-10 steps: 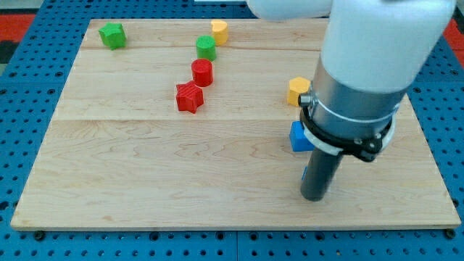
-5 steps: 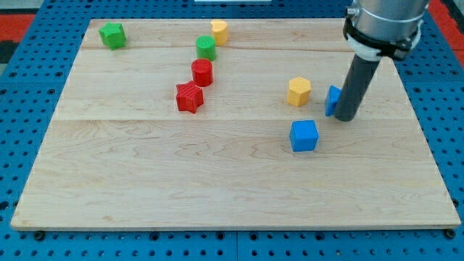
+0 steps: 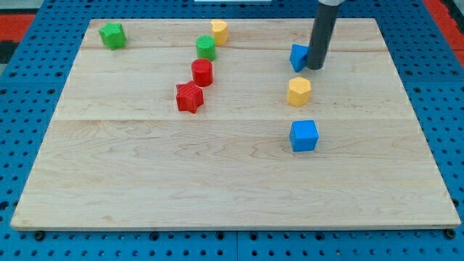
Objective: Push the blue triangle towards the top of the board
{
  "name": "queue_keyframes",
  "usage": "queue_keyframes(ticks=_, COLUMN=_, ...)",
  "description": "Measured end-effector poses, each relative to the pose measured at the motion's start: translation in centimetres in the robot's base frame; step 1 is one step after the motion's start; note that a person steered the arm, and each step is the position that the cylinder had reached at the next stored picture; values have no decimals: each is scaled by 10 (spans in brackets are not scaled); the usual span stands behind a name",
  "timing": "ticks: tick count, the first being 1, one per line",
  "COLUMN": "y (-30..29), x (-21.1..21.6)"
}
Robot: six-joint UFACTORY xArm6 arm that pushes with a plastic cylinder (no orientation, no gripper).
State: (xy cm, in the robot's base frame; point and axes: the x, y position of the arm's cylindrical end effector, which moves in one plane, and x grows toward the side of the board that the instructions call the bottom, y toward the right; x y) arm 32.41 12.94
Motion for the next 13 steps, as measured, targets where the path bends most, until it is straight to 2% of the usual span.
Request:
queue_keyframes(ticks=1, y=-17, x=5)
queue_keyframes(ticks=3, y=-18, x=-17)
queue_keyframes(ticks=5, y=-71, x=-28)
queue_keyframes(ticks=7, y=-43, x=-51)
queue_keyframes(ticks=9, y=-48, x=-40)
queue_keyframes(ticks=10, y=6, x=-40)
queue_keyframes(ticks=13, y=35, x=-36)
